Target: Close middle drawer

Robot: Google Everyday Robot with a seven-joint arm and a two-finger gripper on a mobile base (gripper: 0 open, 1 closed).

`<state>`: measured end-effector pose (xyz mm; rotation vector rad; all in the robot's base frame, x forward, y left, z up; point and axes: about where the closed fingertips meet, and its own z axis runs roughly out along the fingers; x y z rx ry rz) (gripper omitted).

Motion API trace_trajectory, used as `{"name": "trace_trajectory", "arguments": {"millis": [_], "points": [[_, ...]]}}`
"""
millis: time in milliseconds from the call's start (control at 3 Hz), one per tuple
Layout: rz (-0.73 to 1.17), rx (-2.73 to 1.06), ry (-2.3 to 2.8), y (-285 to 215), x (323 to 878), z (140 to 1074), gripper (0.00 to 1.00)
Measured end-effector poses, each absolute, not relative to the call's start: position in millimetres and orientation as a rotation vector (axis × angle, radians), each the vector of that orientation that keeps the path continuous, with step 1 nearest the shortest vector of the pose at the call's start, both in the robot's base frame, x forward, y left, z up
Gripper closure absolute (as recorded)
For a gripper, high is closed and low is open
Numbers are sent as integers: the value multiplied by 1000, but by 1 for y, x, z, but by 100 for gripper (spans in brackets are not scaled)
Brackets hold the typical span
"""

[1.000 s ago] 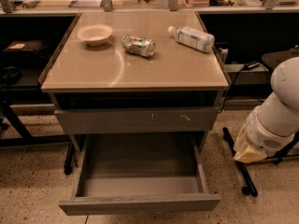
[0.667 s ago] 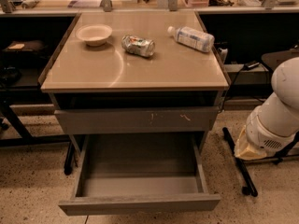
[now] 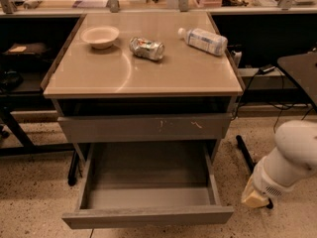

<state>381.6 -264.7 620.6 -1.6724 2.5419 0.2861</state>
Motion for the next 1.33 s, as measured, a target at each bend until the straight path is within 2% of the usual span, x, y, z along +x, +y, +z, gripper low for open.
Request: {"name": "trace_trajectory", "arguments": {"millis": [333,667,1000,1333], "points": [[427,-1534,2633,-258,355,535,100],[537,-1505,2597,-243,348,491,100],[537,-1506,2597,-243,347,491,100],[614,-1434,2578,-243,346,464,100]]}}
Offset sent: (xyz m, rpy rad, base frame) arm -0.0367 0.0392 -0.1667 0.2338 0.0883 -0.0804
